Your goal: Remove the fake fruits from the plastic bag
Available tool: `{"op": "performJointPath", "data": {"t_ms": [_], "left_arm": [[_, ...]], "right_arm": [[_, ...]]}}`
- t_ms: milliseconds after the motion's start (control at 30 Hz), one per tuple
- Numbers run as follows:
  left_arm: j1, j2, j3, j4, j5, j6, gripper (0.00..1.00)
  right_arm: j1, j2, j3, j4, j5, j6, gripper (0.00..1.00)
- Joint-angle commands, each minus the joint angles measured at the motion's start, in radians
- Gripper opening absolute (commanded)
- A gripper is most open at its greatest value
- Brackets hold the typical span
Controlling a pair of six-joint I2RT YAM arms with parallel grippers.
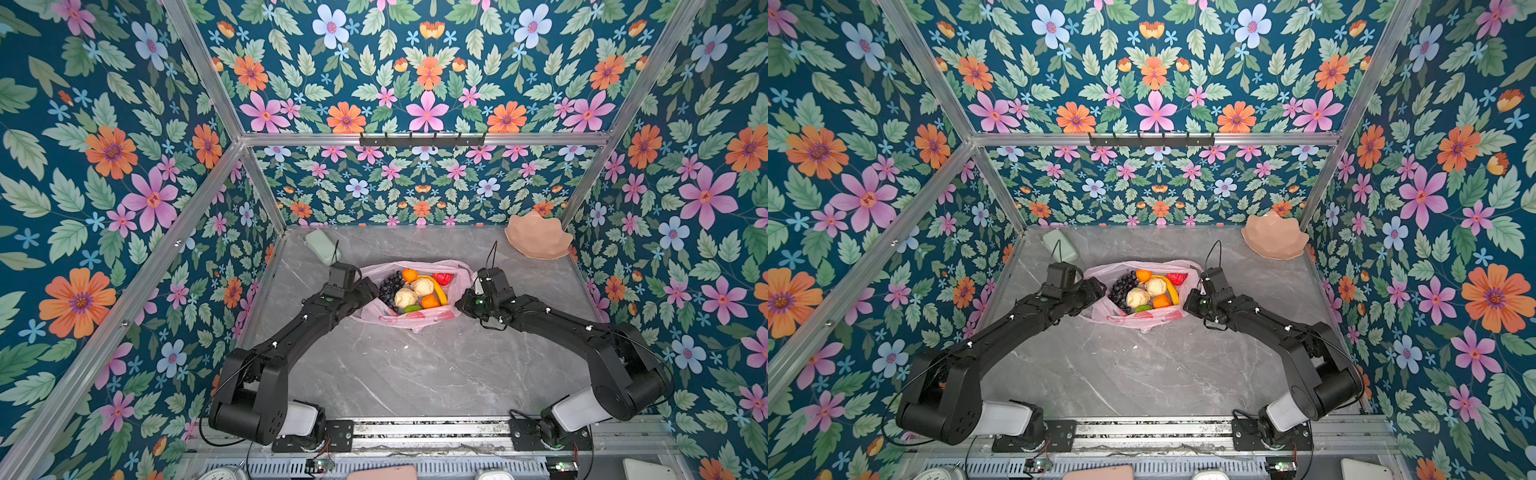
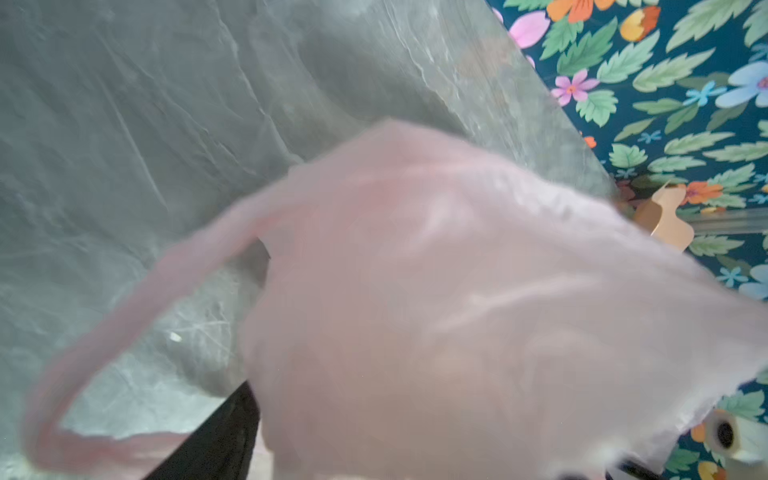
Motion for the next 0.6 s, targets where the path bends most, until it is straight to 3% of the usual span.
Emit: {"op": "performJointPath", "data": {"t_ms": [0, 133, 200, 367, 500, 567], "left_arm": [[-0.018, 0.014, -0.023, -0.009, -0.043, -0.016, 0.82], [-0.020, 0.080, -0.051, 0.025, -0.005, -0.018, 0.76], [-0.017, 0.081, -0.090, 0.076, 0.017, -0.012, 0.63], [0.064, 0.049, -0.195, 0.148, 0.057, 0.016, 0.14], [0.111, 0.027, -0.246, 0.189, 0.079, 0.053, 0.03], [0.110, 0.030, -0.228, 0.170, 0.082, 0.089, 0.00]], "right_arm": [[0.006, -0.004, -0.001, -0.017, 0.025, -0.007, 0.00], [0.006, 0.004, -0.017, -0.004, 0.011, 0.003, 0.00], [0.006, 0.004, -0.027, -0.005, 0.013, 0.006, 0.00], [-0.012, -0.006, -0.052, -0.041, 0.080, -0.011, 0.00], [-0.013, -0.023, -0.012, -0.096, 0.131, -0.088, 0.01], [-0.012, -0.051, 0.018, -0.129, 0.141, -0.153, 0.20]]}}
